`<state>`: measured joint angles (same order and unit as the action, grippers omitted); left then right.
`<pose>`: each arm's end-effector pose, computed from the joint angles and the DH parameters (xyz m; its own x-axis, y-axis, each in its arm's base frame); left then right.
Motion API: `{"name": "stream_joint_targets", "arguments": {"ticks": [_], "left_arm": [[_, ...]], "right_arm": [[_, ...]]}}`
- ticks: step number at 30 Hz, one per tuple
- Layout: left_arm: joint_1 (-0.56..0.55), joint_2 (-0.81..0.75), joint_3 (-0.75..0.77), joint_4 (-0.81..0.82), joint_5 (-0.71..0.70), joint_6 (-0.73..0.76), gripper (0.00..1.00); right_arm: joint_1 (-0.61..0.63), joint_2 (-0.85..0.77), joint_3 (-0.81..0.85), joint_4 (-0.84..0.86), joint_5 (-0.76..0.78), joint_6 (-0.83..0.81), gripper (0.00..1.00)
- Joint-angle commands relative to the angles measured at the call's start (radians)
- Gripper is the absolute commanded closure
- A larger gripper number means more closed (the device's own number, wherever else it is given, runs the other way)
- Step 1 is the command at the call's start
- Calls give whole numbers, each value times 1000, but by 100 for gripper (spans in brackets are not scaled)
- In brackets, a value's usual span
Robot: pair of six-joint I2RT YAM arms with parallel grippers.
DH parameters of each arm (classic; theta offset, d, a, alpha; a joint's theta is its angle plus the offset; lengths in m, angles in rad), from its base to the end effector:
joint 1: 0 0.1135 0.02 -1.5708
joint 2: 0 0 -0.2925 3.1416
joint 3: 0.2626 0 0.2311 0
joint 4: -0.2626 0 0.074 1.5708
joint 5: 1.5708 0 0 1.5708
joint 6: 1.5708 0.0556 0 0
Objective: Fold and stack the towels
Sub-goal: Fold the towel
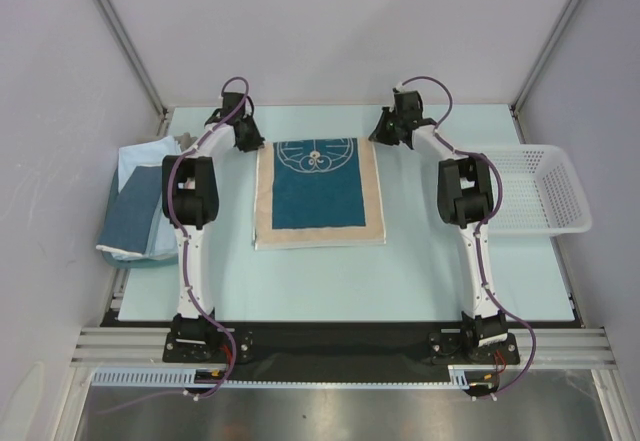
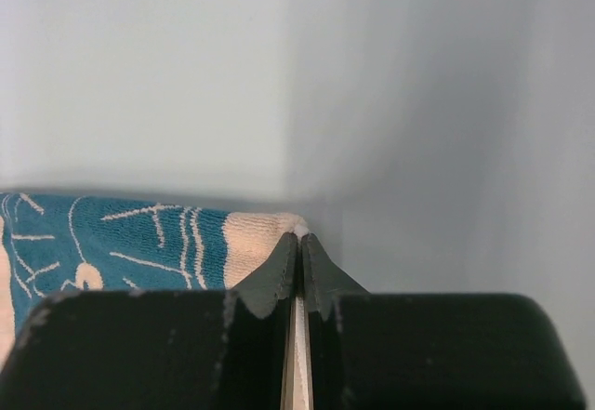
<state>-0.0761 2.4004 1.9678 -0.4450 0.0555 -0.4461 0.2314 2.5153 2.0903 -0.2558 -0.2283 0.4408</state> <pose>0.5445 -0.0446 0.1723 -0.7399 -0.3756 -0.5581 -0.2305 0.9209 -0.3142 0.5662 0.1463 0.1669 -0.7224 0.2568 -0.6420 -0.0955 0.8826 0.4604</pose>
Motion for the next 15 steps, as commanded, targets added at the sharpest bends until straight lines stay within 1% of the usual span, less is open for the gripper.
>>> {"name": "stream_joint_targets", "arguments": {"ticks": [1, 2, 4, 5, 7, 9, 12, 15], "left_arm": [[12, 0, 40, 60, 18, -9, 78], [15, -3, 40, 65, 24, -11, 83], [16, -3, 42, 78, 26, -9, 85], [16, -6, 40, 81, 27, -9, 89], [18, -12, 37, 103, 35, -11, 92], [19, -24, 33, 120, 38, -13, 99], [19, -50, 26, 141, 18, -16, 100], [21, -82, -4, 189, 38, -9, 100]], "right_arm": [[-15, -16, 45, 53, -11, 4, 94], [-17, -18, 45, 56, -14, 3, 94], [-20, -21, 45, 64, -14, 1, 94], [-20, -23, 43, 66, -14, -4, 94], [-23, -29, 37, 75, -14, -4, 94], [-26, -41, 31, 85, -11, -5, 95], [-27, -71, 8, 115, -6, -7, 95], [-30, -101, -9, 144, -5, -13, 96]]}}
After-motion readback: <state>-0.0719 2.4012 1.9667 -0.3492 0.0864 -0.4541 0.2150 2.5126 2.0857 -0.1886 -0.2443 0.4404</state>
